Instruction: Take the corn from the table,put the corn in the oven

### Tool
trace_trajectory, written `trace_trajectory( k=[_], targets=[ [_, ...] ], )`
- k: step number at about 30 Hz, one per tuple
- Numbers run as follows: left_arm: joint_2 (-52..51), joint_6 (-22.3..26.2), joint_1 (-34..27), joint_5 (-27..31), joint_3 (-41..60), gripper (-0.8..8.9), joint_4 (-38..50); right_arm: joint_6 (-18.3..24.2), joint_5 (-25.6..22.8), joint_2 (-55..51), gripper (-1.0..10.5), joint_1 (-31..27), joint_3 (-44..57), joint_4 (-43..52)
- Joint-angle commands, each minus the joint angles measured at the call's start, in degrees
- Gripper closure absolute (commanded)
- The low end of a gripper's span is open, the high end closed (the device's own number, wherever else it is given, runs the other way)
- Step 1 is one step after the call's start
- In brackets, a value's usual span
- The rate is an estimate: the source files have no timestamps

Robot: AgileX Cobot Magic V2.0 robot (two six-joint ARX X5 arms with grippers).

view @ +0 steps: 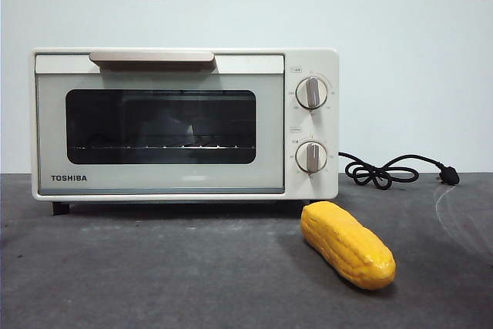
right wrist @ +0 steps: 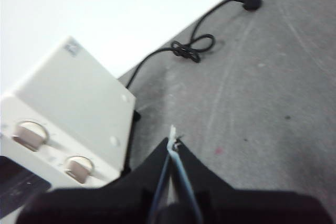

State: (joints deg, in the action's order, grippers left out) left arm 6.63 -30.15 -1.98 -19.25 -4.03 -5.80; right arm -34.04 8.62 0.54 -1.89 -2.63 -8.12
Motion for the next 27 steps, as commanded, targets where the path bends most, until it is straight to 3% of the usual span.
trace_trajectory(
  k=[1, 9, 12, 17, 23, 25, 27],
  targets=[
    [0.15, -0.74, 0.20, -0.85, -4.59, 8.14, 1.18, -0.44, 0.22, 0.02, 9.5, -0.02, -3.21, 0.87],
    [7.65, -0.22, 0.20, -1.27, -22.60, 8.14, 1.09, 3.37, 1.73, 5.75, 9.5, -0.02, -18.03, 0.94],
    [11.89, -0.20, 0.20, -4.22, -27.78, 8.14, 1.03, 6.25, 5.05, 10.45, 9.5, -0.02, -24.24, 0.87],
    [19.54, 0.72, 0.20, -11.41, -34.88, 8.14, 0.66, 9.53, 15.89, 20.65, 9.5, -0.02, -35.21, 0.79],
    [28.24, 0.81, 0.22, -18.82, -40.61, 8.15, 0.66, 10.21, 33.20, 33.99, 9.4, 0.07, -47.80, -1.77],
    [30.62, 0.76, 0.22, -21.57, -42.14, 8.15, 0.52, 10.34, 36.09, 37.53, 9.2, 0.22, -50.86, -4.02],
    [32.63, 0.76, 0.26, -24.28, -43.52, 8.15, 0.00, 11.32, 36.37, 40.37, 8.1, 1.09, -53.16, -6.62]
  ],
)
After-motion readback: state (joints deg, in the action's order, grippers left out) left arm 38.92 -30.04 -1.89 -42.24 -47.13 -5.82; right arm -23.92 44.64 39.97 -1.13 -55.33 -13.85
